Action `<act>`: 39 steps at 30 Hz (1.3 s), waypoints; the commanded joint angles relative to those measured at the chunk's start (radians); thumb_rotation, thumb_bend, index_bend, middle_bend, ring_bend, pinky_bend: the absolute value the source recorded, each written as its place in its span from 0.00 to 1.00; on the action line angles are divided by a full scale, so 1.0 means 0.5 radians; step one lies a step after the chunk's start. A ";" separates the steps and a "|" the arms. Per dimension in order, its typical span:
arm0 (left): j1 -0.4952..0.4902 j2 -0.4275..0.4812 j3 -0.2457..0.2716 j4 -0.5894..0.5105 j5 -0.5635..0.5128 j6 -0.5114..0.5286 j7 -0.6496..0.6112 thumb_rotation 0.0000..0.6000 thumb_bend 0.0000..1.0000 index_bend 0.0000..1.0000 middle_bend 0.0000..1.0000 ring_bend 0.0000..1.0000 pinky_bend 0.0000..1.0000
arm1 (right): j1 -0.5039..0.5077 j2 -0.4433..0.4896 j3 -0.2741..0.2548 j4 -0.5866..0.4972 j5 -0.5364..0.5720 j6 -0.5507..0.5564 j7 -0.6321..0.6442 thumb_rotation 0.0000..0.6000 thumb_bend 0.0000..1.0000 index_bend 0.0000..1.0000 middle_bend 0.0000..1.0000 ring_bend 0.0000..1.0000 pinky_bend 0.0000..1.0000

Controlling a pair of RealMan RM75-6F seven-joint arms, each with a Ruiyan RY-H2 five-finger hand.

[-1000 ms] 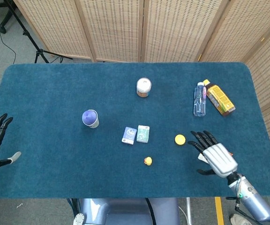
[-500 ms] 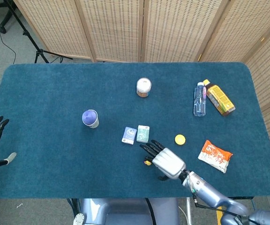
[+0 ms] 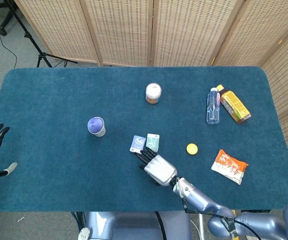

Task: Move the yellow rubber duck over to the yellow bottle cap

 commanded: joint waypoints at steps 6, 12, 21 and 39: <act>0.009 0.009 -0.013 0.002 0.016 -0.029 -0.013 1.00 0.21 0.00 0.00 0.00 0.00 | 0.006 0.022 -0.071 0.050 0.037 0.064 -0.113 1.00 0.34 0.34 0.00 0.00 0.00; 0.013 0.014 -0.020 0.002 0.030 -0.050 -0.014 1.00 0.21 0.00 0.00 0.00 0.00 | 0.010 0.054 -0.123 0.068 0.026 0.085 -0.116 1.00 0.34 0.34 0.00 0.00 0.00; 0.022 0.015 -0.033 0.000 0.047 -0.065 -0.015 1.00 0.21 0.00 0.00 0.00 0.00 | 0.022 0.056 -0.160 0.111 0.010 0.107 -0.038 1.00 0.34 0.35 0.00 0.00 0.00; 0.031 0.020 -0.054 -0.004 0.054 -0.102 -0.016 1.00 0.21 0.00 0.00 0.00 0.00 | 0.040 0.010 -0.205 0.220 -0.024 0.152 0.055 1.00 0.36 0.44 0.00 0.00 0.00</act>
